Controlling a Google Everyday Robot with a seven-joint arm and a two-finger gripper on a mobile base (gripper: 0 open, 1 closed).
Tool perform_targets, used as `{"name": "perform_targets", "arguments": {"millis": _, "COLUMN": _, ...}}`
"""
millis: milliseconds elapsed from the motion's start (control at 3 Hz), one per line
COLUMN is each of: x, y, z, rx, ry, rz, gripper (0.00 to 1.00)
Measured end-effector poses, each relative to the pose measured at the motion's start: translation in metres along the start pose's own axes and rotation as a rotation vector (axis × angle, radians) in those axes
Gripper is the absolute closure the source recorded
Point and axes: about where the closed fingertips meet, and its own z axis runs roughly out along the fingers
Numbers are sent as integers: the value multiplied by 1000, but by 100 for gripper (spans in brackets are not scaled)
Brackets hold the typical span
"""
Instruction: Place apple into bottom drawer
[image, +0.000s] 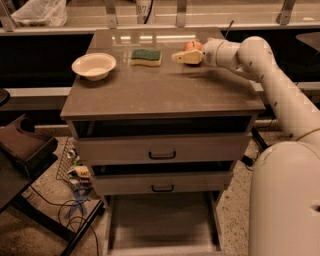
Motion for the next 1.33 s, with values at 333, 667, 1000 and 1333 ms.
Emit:
{"name": "perform_targets", "arguments": {"millis": 333, "x": 7, "y": -5, "z": 7, "rx": 4, "ry": 24, "rz": 36, "gripper": 0}}
{"name": "perform_targets", "arguments": {"millis": 667, "x": 14, "y": -8, "z": 9, "rx": 4, "ry": 31, "rz": 57, "gripper": 13}}
{"name": "perform_targets", "arguments": {"millis": 1000, "x": 19, "y": -7, "z": 12, "rx": -10, "ry": 29, "rz": 66, "gripper": 36}}
{"name": "perform_targets", "arguments": {"millis": 1333, "x": 21, "y": -4, "z": 13, "rx": -23, "ry": 21, "rz": 60, "gripper": 67}}
